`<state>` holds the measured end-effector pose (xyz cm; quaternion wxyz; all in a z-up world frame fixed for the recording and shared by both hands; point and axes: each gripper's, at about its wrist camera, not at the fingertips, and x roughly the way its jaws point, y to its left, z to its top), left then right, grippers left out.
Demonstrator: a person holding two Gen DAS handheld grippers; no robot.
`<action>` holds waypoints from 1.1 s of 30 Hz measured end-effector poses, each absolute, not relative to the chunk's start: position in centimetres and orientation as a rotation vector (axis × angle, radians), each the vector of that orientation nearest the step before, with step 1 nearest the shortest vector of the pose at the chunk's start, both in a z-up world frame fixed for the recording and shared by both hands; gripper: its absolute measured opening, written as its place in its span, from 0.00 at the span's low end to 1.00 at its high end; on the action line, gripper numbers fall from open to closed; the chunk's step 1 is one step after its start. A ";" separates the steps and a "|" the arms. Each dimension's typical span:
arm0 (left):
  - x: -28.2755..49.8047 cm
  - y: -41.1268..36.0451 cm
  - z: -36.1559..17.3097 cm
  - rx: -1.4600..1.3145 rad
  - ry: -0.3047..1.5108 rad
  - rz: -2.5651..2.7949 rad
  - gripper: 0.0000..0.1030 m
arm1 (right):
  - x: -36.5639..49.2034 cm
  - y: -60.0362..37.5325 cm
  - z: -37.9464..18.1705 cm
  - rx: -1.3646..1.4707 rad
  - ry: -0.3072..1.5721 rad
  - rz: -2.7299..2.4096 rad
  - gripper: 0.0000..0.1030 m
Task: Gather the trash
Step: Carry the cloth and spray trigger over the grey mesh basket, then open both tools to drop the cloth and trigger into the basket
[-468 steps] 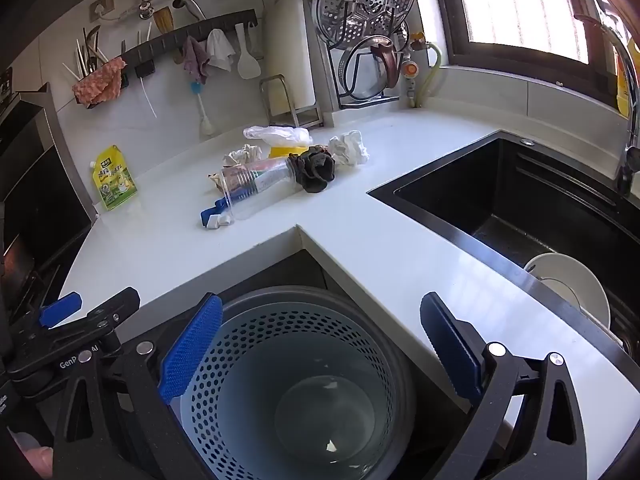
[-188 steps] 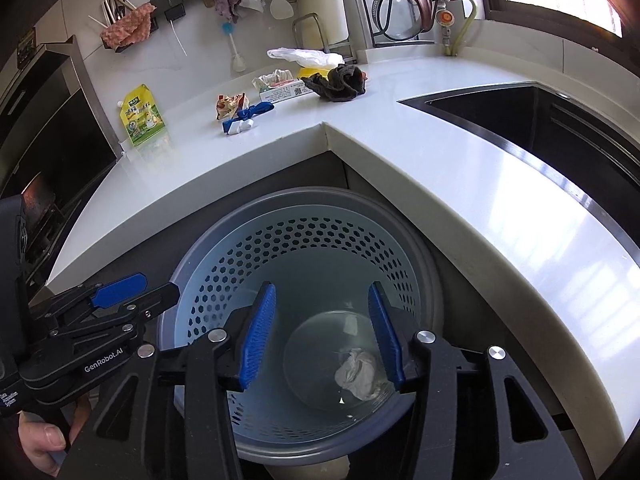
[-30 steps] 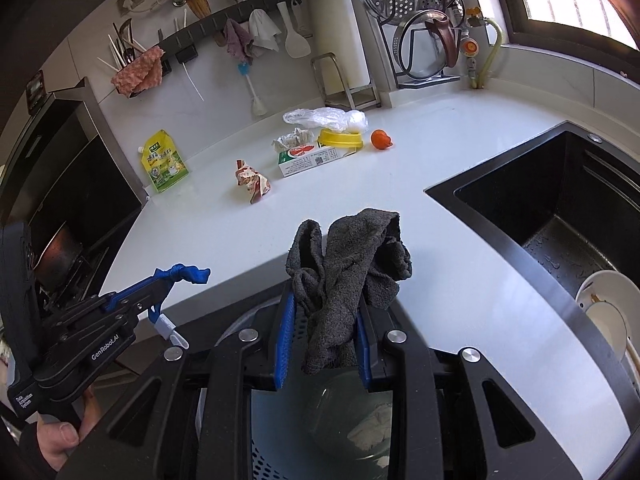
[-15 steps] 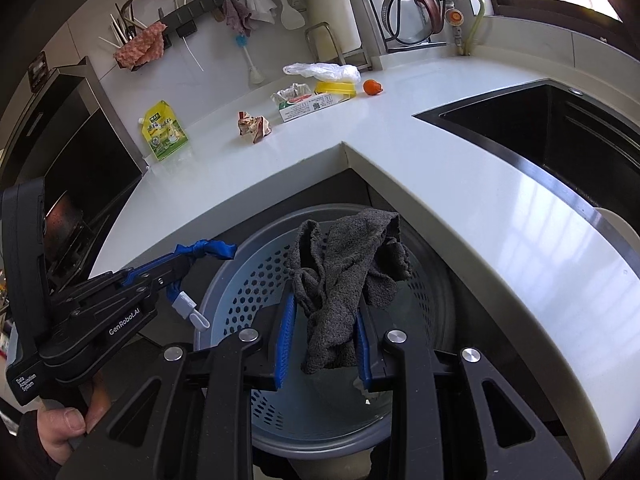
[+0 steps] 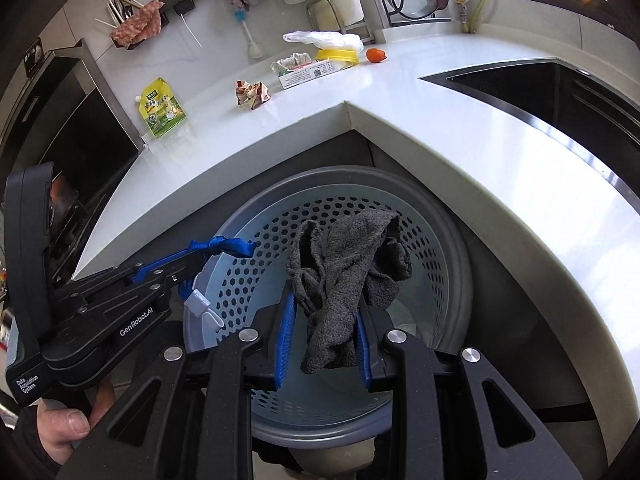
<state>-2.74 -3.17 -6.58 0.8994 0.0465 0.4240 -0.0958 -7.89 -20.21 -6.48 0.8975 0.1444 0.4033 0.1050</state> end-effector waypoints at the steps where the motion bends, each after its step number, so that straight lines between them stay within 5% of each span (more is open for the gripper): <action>1: -2.7 -3.2 -6.7 0.097 0.879 -0.198 0.10 | -7.9 -20.1 -6.6 0.297 0.838 0.219 0.25; 33: -1.8 -3.2 -8.0 0.076 0.933 -0.208 0.18 | -6.4 -20.1 -7.5 0.302 0.876 0.236 0.25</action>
